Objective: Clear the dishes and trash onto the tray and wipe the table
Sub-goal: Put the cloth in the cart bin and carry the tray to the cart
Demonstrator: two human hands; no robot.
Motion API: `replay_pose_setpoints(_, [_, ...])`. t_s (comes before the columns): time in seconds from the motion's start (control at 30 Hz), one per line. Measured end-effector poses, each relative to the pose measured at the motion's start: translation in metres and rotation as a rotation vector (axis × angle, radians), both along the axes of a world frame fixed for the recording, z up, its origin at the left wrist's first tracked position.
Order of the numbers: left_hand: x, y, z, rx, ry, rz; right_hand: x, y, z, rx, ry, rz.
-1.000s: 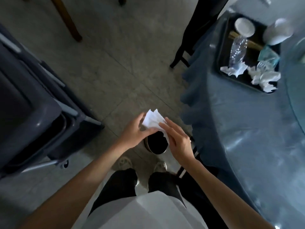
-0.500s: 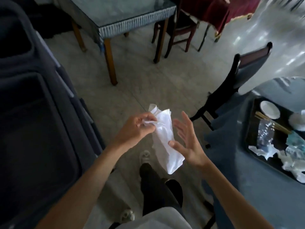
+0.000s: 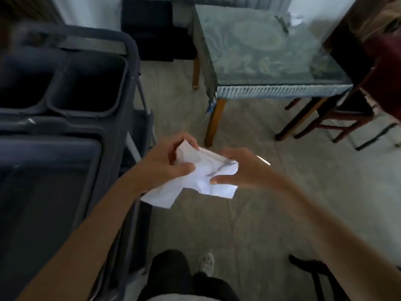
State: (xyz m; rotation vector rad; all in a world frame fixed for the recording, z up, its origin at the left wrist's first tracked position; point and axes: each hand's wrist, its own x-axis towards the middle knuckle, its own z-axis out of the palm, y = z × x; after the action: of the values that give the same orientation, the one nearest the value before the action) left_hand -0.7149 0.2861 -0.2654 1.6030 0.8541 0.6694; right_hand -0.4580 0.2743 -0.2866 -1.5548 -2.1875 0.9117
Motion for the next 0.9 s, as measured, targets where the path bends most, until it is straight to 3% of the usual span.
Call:
replay_pose_setpoints(0.27, [-0.063, 0.131, -0.004, -0.073, -0.245, 0.621, -0.037, 0.219, 0.009, -0.078, 0.100, 0.290])
replay_pose_setpoints(0.47, [-0.124, 0.235, 0.017, 0.004, -0.202, 0.817, -0.102, 0.364, 0.015, -0.162, 0.073, 0.449])
replay_pose_setpoints(0.57, [-0.165, 0.288, 0.023, -0.077, -0.116, 0.930, -0.141, 0.416, 0.003, -0.178, 0.076, 0.524])
replay_pose_setpoints(0.63, [-0.192, 0.324, 0.019, -0.120, 0.026, 0.978, -0.166, 0.439, -0.011, -0.178, 0.097, 0.535])
replay_pose_setpoints(0.73, [-0.228, 0.374, 0.005, -0.066, 0.390, 0.996, -0.203, 0.466, -0.033, -0.183, 0.113, 0.526])
replay_pose_setpoints(0.9, [-0.239, 0.405, -0.046, -0.143, 0.950, 0.843, -0.236, 0.502, -0.067, -0.183, -0.079, 0.681])
